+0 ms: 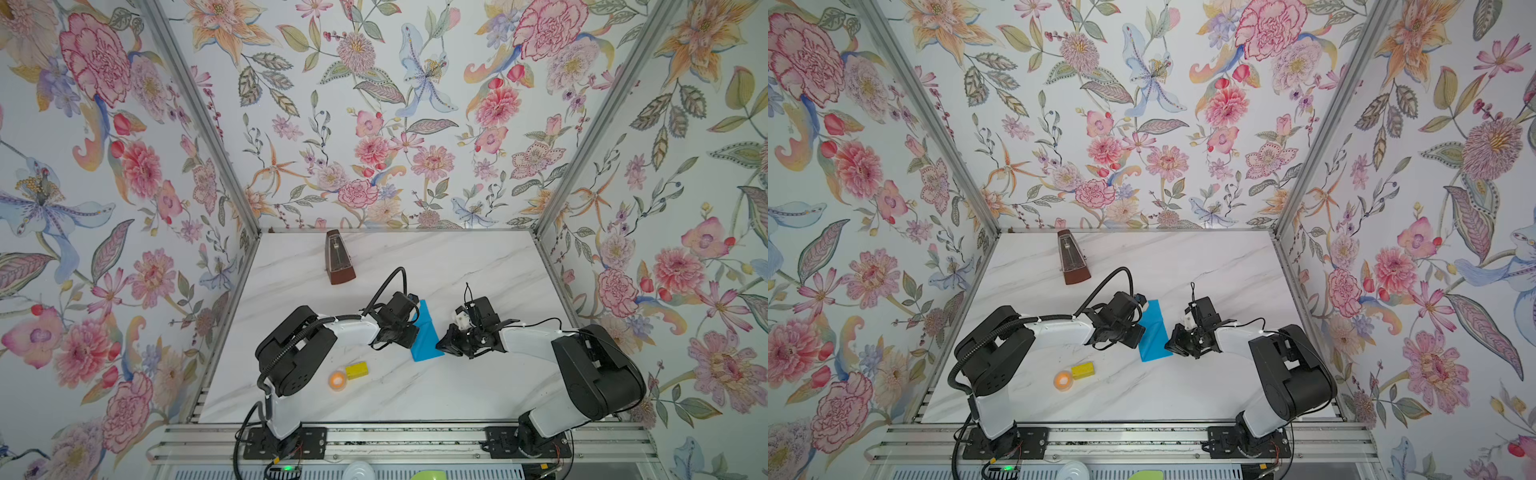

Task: Fold a paper plane with a square sheet of paper (fold left side to right side)

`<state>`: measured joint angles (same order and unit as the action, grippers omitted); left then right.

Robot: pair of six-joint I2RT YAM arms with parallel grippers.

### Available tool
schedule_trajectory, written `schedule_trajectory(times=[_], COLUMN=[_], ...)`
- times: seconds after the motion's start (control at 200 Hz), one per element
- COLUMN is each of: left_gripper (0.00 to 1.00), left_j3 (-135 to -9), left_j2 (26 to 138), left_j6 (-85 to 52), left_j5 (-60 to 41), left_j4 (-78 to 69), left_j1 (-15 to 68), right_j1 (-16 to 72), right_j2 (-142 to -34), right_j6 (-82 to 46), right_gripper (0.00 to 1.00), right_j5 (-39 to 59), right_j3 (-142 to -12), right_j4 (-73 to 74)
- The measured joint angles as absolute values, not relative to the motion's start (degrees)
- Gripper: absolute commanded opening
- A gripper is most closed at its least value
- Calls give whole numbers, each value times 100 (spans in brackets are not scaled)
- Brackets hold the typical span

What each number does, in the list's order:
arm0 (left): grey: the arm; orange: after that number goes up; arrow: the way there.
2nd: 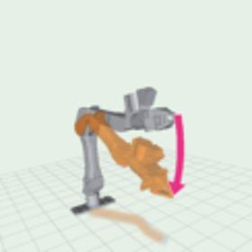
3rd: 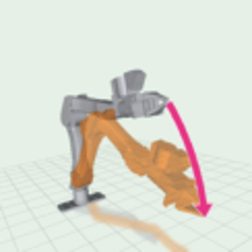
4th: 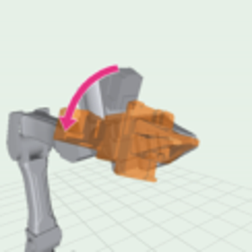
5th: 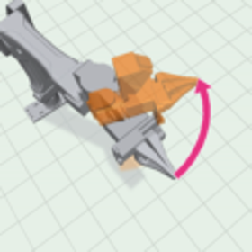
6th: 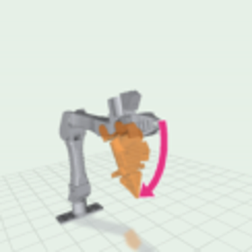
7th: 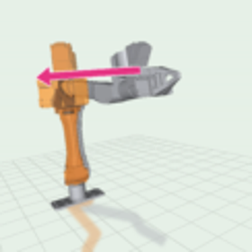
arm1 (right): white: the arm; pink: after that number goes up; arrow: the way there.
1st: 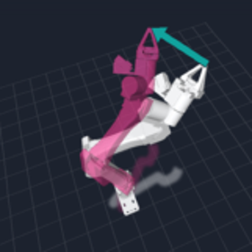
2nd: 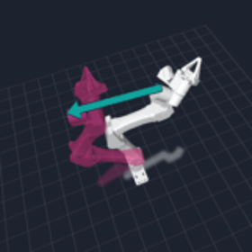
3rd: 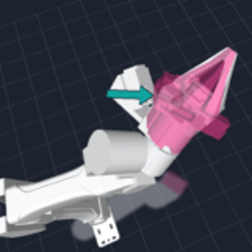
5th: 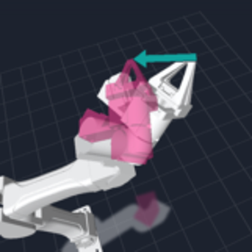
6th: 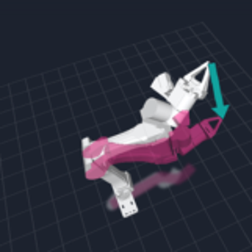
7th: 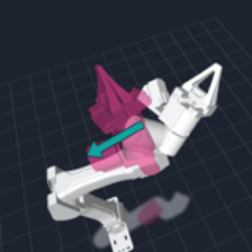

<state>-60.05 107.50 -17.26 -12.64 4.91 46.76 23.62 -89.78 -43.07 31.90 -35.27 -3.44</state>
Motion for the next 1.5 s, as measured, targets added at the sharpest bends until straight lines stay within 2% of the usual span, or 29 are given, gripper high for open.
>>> schedule_trajectory(times=[0.43,0.771,1.156,1.496], left_gripper=[0,0,0,0], left_j3=[-5900,-5739,-5739,-5739], left_j2=[10748,10748,10748,10750], left_j6=[-1848,-2108,-2106,-2106], left_j5=[-1273,-1315,-1330,-1334], left_j4=[255,-161,-163,-163], left_j1=[4654,4650,4650,4650], right_j1=[2532,2731,2731,2716], right_j2=[-8641,-8604,-9303,-9461], right_j6=[-4421,-5061,-5774,-5988], right_gripper=[27,37,37,32], right_j5=[2884,2910,3000,3129], right_j3=[-3730,-3743,-3474,-3378], right_j4=[-753,10,1323,1975])
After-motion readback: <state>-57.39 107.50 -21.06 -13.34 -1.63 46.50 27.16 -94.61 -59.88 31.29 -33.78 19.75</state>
